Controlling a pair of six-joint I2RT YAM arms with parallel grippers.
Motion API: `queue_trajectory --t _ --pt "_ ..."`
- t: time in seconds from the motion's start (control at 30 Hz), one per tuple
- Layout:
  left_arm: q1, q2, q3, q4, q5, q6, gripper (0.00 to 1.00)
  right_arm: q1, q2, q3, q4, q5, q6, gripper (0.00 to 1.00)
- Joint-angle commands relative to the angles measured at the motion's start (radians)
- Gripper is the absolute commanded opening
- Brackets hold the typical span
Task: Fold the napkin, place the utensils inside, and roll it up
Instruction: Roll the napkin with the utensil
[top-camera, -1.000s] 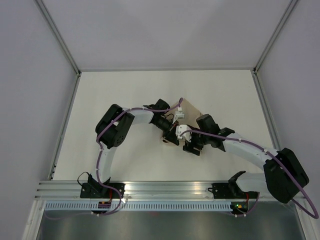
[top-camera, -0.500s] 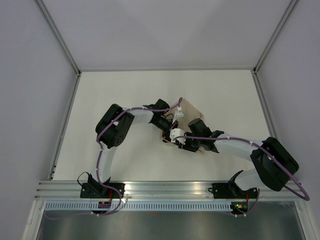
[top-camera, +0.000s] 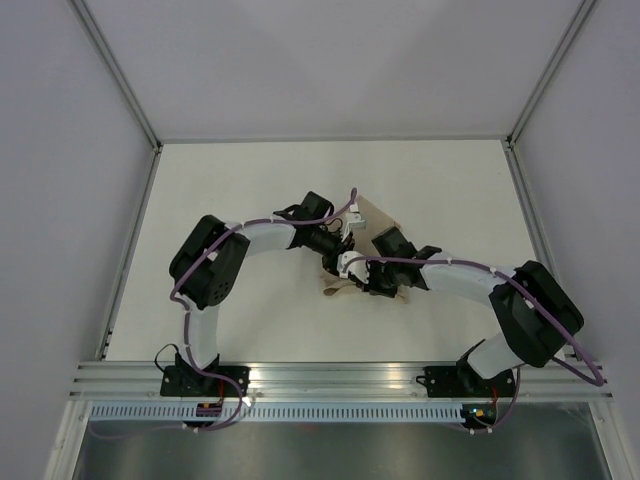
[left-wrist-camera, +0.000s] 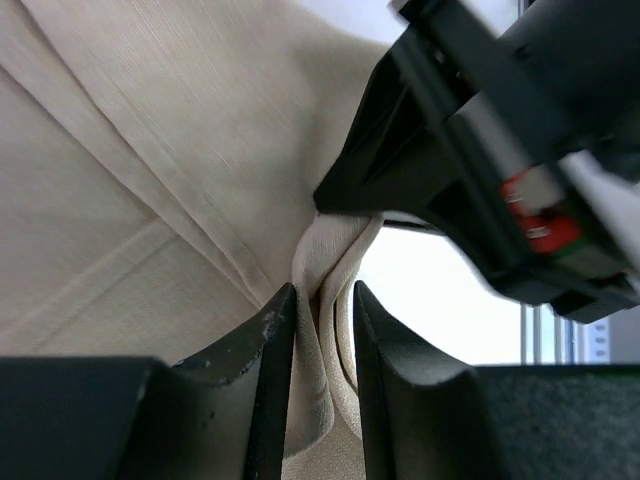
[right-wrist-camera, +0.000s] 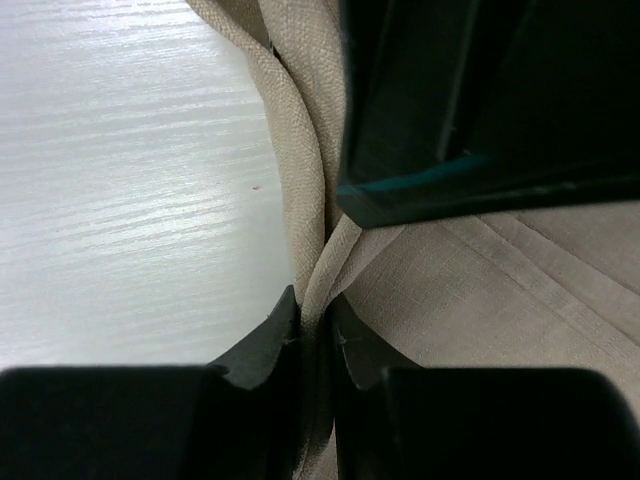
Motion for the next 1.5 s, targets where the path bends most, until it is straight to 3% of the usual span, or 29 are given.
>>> queue_trajectory --t 0.0,0.2,0.4,0.77,1.0,1.13,1.47 --pt "0.006 -0.099 -0.026 0.135 -0.07 -0.055 0.35 -0.033 0.07 0.072 -0.187 -0.113 -0.024 0.09" --pt "0.006 -0.175 -0.109 0.23 -0.202 -0.116 0.34 -0.134 0.217 0.233 -0.381 -0.277 -0.096 0.08" --pt "0.01 -0.27 -0.263 0.454 -0.369 -0.194 0.32 -0.228 0.415 0.432 -0.663 -0.42 -0.219 0.07" --pt "0.012 -0.406 -0.487 0.664 -0.518 -0.245 0.31 -0.284 0.665 0.649 -0.827 -0.471 -0.26 0.06" --pt "-0.065 -0.572 -0.627 0.79 -0.642 -0.098 0.33 -0.292 0.762 0.744 -0.883 -0.477 -0.251 0.06" --pt "-0.243 -0.604 -0.643 0.764 -0.846 0.078 0.36 -0.301 0.817 0.779 -0.906 -0.483 -0.253 0.06" --pt "-0.458 -0.424 -0.575 0.742 -1.046 0.333 0.45 -0.321 0.892 0.853 -0.969 -0.495 -0.265 0.06"
